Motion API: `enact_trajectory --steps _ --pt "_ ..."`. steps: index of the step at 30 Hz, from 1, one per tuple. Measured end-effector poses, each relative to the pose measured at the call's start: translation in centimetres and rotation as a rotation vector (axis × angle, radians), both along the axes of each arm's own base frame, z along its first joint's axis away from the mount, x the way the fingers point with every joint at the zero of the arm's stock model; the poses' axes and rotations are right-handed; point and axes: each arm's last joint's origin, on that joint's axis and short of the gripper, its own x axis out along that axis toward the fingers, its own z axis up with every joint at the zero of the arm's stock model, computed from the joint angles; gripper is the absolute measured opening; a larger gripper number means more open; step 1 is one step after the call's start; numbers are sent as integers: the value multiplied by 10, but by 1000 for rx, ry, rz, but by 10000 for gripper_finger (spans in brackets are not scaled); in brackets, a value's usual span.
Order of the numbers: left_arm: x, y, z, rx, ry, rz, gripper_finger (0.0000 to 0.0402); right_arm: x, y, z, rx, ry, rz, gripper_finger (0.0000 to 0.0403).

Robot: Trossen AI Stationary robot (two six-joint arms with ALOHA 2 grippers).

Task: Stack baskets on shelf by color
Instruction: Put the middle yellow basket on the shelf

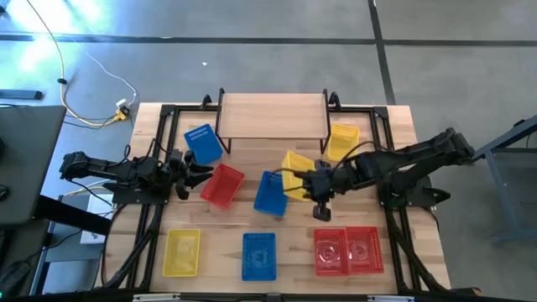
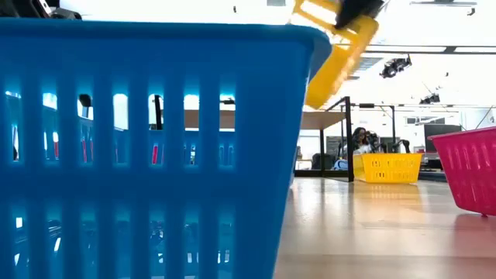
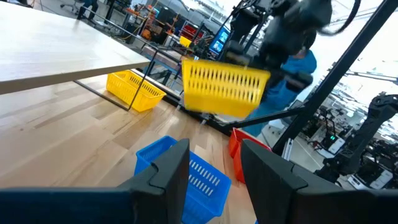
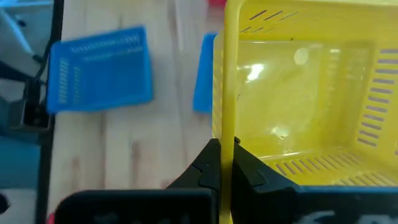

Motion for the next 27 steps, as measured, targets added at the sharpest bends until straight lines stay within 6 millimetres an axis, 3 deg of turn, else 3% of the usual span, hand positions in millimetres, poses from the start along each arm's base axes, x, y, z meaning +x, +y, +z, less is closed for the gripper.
enact_trajectory --steps 7,15,21,27 --pt "0 0 0 -64 -15 -2 133 5 -25 29 -288 -76 22 0" --pt "0 0 0 -125 -27 -3 133 6 -78 48 -667 -11 -1 0" --pt "0 0 0 -154 -34 -4 133 -1 -126 47 -643 69 -62 0" --pt "0 0 0 -154 -33 -1 133 -9 -153 36 -518 150 -81 0"
